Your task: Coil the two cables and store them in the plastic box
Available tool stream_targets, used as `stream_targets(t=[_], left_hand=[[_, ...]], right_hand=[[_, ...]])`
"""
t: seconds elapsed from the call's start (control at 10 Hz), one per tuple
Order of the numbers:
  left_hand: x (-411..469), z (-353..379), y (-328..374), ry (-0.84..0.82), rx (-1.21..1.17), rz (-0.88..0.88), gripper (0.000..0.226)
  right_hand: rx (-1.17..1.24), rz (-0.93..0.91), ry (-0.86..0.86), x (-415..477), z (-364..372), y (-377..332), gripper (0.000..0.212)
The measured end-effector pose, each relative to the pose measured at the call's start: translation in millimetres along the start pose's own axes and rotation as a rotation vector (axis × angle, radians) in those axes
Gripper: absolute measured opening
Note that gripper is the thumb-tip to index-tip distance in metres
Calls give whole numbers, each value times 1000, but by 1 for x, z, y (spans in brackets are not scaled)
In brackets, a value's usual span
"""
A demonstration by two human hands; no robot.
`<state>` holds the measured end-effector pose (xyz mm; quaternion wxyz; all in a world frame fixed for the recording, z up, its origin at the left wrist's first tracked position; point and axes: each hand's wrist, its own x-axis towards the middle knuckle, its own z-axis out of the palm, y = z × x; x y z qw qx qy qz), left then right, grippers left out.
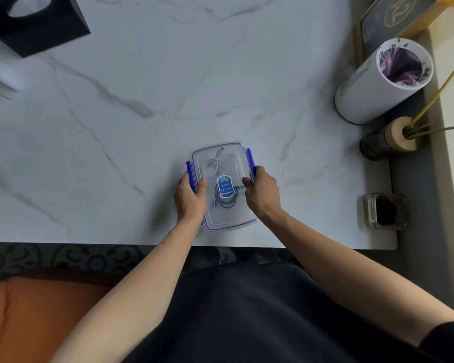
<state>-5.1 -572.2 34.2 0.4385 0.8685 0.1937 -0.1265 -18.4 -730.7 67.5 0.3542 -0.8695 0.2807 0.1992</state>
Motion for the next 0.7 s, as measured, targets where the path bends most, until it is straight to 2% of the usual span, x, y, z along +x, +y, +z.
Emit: stream_targets(t=[0.3, 0.5, 0.6, 0.7], left_hand=[[-1, 13, -1, 90, 44, -7, 37], [-6, 11, 3, 56, 59, -25, 37], [-5, 5, 11, 24, -24, -41, 33], [-7, -1, 21, -58, 30, -114, 53]], right_hand=[[58, 3, 88, -6, 11, -4, 25], [58, -20, 65, -7, 9, -1, 24], [44, -49, 35, -1, 5, 2, 24], [-45, -89, 6, 0, -2, -1, 29]])
